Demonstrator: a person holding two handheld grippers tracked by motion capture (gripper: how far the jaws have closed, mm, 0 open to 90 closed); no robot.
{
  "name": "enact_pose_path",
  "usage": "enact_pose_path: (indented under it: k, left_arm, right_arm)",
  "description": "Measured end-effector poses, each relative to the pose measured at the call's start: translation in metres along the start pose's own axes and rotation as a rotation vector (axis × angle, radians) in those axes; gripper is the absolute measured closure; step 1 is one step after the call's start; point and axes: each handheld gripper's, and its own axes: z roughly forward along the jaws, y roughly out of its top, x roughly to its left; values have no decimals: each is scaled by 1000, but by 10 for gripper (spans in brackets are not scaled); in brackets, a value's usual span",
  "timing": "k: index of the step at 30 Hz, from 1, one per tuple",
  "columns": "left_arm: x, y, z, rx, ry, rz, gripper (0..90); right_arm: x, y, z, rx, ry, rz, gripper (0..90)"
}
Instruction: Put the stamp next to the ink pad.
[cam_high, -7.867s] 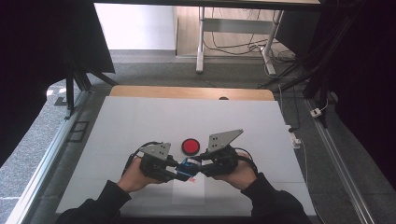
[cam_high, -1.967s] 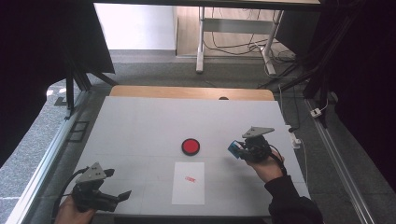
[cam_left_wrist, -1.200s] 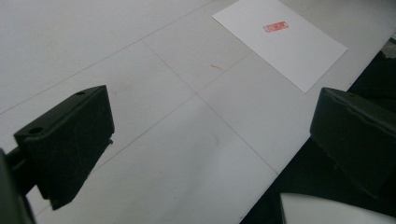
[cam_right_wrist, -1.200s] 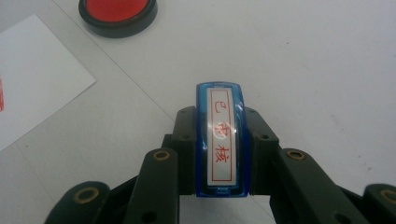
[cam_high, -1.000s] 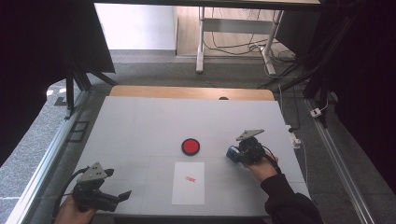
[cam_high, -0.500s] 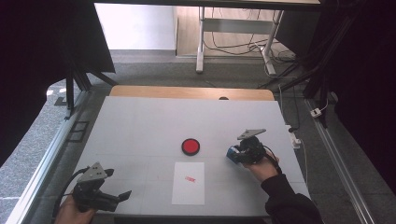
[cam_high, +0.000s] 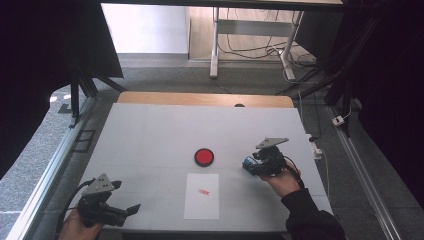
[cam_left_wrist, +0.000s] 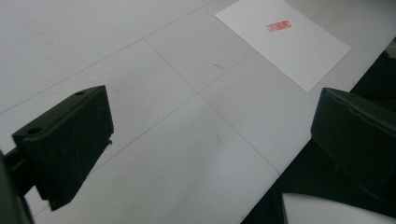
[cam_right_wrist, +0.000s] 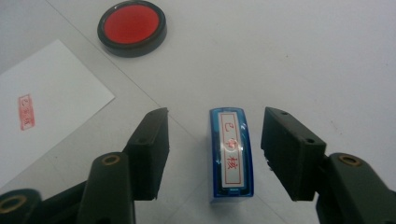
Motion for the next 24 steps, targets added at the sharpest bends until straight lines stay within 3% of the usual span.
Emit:
enact_pose_path:
  k: [24]
  left_arm:
    - [1,0,0,2,2,-4,0]
  right_arm:
    - [24,0,-22,-73,36,20,135]
